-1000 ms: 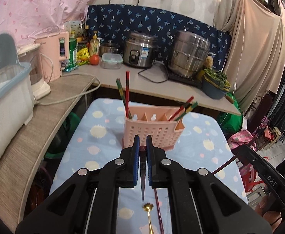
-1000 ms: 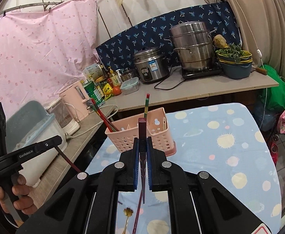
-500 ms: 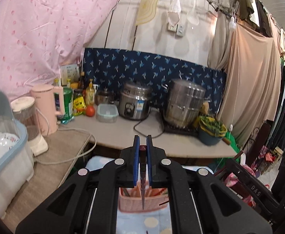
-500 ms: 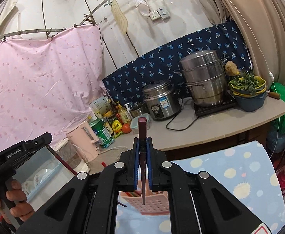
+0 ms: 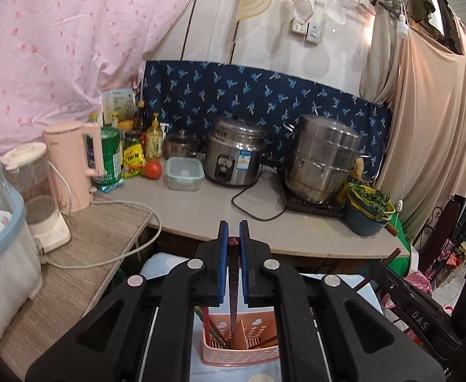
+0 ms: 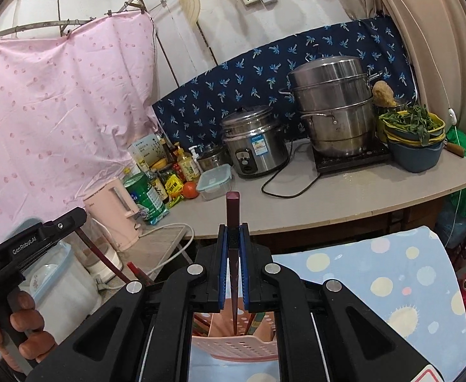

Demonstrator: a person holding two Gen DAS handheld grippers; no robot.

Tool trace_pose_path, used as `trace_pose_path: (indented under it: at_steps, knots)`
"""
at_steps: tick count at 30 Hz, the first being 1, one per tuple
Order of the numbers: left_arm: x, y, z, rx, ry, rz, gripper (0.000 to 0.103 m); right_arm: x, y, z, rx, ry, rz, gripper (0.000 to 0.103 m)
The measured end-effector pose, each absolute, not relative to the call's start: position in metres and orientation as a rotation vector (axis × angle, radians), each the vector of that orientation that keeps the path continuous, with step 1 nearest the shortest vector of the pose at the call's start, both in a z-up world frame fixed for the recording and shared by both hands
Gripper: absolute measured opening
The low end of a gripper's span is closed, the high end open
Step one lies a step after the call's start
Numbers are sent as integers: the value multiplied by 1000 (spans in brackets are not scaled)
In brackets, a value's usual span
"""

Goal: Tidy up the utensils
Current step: 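Lift both red chopsticks and lower them into the pink holder, then open both tools and withdraw them back over the gold spoon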

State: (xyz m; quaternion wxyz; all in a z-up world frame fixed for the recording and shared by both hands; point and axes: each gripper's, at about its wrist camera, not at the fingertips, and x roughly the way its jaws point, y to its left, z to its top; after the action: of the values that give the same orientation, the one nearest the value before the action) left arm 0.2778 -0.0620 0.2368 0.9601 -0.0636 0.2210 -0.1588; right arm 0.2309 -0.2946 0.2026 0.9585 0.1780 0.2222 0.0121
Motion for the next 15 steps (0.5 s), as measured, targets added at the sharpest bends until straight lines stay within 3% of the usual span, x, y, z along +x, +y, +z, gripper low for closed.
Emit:
trace_pose_path:
  at_steps: [15]
  knots:
    - [290,-67,196,-129,536,-307,7,241,-286,174,339,516,9,8]
